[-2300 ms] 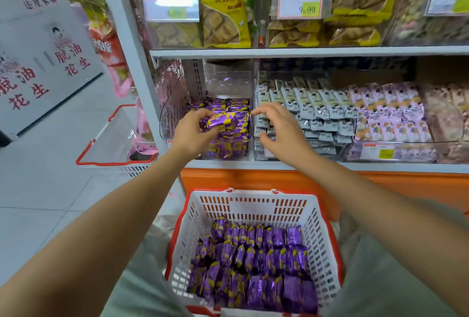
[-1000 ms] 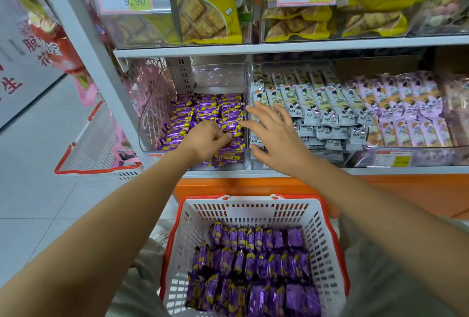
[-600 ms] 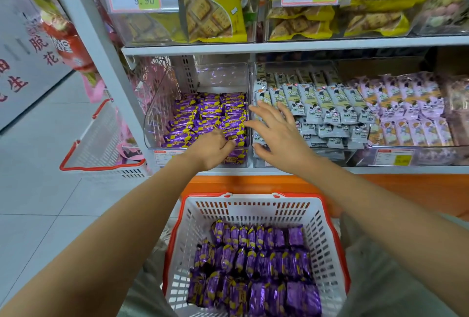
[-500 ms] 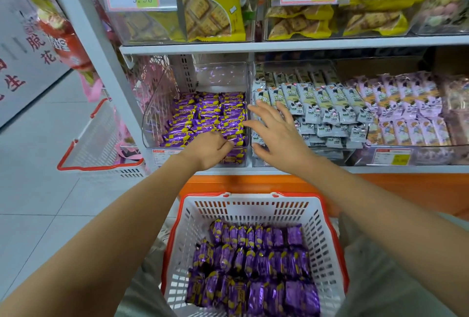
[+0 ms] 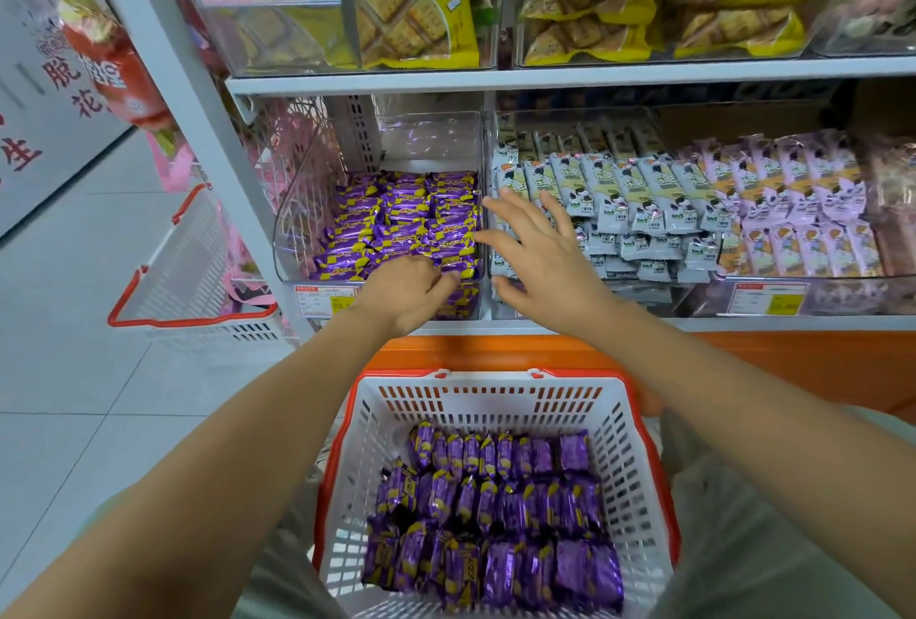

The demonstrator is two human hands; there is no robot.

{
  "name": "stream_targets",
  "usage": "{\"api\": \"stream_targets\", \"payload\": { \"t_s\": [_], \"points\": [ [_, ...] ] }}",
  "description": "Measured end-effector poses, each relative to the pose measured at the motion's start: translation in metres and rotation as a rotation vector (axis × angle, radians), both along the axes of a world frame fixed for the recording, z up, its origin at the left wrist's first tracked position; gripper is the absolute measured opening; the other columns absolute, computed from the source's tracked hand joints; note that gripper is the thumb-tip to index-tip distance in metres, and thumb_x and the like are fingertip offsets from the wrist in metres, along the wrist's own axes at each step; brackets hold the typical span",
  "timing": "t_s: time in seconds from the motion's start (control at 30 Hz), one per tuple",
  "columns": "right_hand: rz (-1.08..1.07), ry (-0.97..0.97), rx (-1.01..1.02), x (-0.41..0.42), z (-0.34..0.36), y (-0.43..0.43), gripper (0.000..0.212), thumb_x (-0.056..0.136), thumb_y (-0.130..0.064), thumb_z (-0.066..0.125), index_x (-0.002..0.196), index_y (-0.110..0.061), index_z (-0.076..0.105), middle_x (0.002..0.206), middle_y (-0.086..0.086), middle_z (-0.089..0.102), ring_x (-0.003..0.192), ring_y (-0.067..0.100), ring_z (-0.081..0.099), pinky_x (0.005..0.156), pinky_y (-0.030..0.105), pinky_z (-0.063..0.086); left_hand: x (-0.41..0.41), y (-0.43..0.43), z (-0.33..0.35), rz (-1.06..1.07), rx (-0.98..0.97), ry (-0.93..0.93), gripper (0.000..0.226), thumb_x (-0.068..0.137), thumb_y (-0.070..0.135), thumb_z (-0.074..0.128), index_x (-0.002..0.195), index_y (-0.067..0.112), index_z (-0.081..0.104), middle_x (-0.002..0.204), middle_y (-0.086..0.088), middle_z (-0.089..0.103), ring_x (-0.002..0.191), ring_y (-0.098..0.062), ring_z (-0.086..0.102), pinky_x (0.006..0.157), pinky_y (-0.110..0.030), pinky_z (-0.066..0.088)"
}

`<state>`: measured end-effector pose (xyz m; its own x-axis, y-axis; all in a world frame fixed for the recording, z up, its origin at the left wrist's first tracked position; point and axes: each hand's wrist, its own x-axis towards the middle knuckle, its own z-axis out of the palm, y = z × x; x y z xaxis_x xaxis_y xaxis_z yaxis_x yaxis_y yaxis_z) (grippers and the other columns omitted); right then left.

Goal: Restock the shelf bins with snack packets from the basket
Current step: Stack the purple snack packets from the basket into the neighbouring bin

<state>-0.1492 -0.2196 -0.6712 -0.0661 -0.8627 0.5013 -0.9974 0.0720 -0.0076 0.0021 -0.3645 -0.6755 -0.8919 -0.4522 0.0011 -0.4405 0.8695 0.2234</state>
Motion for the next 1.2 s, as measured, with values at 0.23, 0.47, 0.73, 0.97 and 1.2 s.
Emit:
{"api": "stream_targets", "payload": {
  "t_s": [0.23,0.47,0.73,0.97,1.2],
  "points": [
    [-0.005,0.009,0.014,0.001,0.000,0.000,0.047,0.080,-0.020,0.069,0.125,-0.012,0.059,0.150,0.014,0.039,0.145,0.032,0.026,0.117,0.053,0.007,0.005,0.003,0.004,0.025,0.033,0.018,0.052,0.105,0.038,0.029,0.065,0.010,0.047,0.063,-0.007,0.050,0.061,-0.021,0.045,0.060,-0.034,0.028],
    [0.018,0.007,-0.009,0.006,0.005,0.006,0.044,0.081,-0.017,0.067,0.124,-0.014,0.059,0.153,0.013,0.035,0.146,0.030,0.022,0.118,0.050,0.005,0.035,0.012,-0.018,0.007,-0.196,0.469,0.034,0.091,0.025,0.039,0.099,0.012,0.069,0.094,-0.006,0.057,0.088,-0.025,0.052,0.075,-0.038,0.042],
    [0.267,-0.056,-0.012,0.048,-0.007,0.039,0.029,0.086,-0.020,0.045,0.101,-0.015,0.070,0.100,0.001,0.068,0.096,0.024,0.061,0.086,0.038,0.042,0.078,0.069,-0.044,-0.013,-0.128,0.389,0.020,0.086,0.024,0.043,0.090,0.013,0.060,0.085,-0.002,0.056,0.079,-0.025,0.057,0.063,-0.035,0.043],
    [-0.007,-0.360,0.577,0.059,-0.095,0.073,0.027,0.095,-0.021,0.052,0.119,-0.018,0.064,0.118,0.002,0.065,0.105,0.022,0.060,0.085,0.035,0.049,0.123,0.102,-0.129,0.164,0.267,-0.207,0.011,0.091,0.018,0.048,0.082,0.016,0.054,0.083,0.001,0.051,0.084,-0.027,0.057,0.066,-0.030,0.038],
    [-0.131,-0.498,1.080,0.076,-0.185,0.086,0.052,0.097,-0.033,0.054,0.142,-0.011,0.040,0.137,0.013,0.047,0.119,0.031,0.052,0.096,0.037,0.045,0.130,0.121,-0.181,0.217,0.389,-0.481,0.035,0.097,0.026,0.049,0.126,0.007,0.051,0.129,-0.017,0.054,0.118,-0.032,0.050,0.094,-0.039,0.042]
  ]
}}
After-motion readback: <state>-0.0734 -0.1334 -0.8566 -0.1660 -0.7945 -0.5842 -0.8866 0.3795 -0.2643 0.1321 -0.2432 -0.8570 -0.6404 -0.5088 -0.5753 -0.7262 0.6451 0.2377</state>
